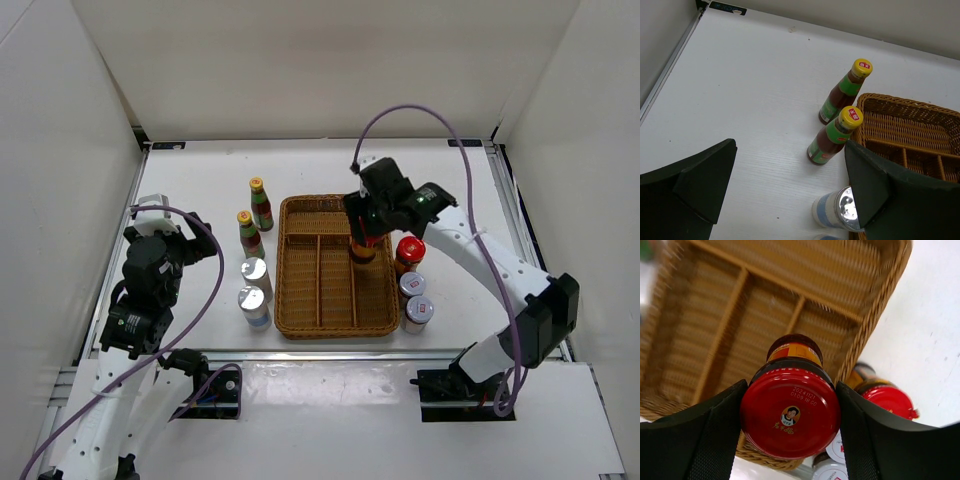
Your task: Organize the condiment bottles
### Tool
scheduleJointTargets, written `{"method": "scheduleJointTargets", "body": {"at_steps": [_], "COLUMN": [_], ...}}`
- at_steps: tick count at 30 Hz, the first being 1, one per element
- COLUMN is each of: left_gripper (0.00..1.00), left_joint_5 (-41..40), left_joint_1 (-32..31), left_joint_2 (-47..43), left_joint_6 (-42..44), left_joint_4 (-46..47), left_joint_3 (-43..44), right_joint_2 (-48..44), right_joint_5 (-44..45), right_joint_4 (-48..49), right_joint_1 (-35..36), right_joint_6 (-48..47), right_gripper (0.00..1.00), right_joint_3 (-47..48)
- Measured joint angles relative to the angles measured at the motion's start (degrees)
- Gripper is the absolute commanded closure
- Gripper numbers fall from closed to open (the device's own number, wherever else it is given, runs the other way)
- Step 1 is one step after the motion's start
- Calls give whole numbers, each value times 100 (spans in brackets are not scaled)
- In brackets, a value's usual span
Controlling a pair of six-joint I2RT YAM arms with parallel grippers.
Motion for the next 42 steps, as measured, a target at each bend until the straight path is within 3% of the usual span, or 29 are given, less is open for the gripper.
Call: {"method": "scheduleJointTargets", "body": {"at_steps": [8, 11, 14, 15, 16, 18, 24, 30, 34, 42], "left_gripper": [1, 1, 1, 1, 1, 1, 1, 1, 1, 1], "left_joint_5": [0, 0, 0, 0, 0, 0, 7, 9, 20, 39], "left_joint_1": [0, 0, 0, 0, 0, 0, 0, 0, 0, 0], "left_joint_2": [-2, 0, 0, -2, 0, -2, 15, 90, 109, 101], "left_joint_6": [0, 0, 2, 0, 2, 2, 2, 2, 2, 0], "left_joint_4": [0, 0, 0, 0, 0, 0, 0, 0, 0, 0], "left_joint_3": [0, 0, 0, 0, 0, 0, 0, 0, 0, 0], "right_joint_2": [-2, 17, 74, 90, 92, 92, -181, -1209, -1394, -1091], "right_joint_5": [-203, -286, -293, -313, -308, -341, -234, 542, 940, 828], "right_joint_4": [455, 874, 1102, 1141, 1193, 1283, 1331, 1161, 933, 734], "right_joint_1": [-352, -562, -629, -627, -625, -623, -612, -645, -962, -1631], "right_joint_6": [55, 107, 144, 151, 142, 157, 155, 192, 321, 710], "right_gripper": [100, 86, 66, 34, 19, 0, 0, 0, 0, 0], "right_joint_3": [-1147, -1445, -1635, -1670, -1685, -1687, -1578, -1266, -1067, -2159]}}
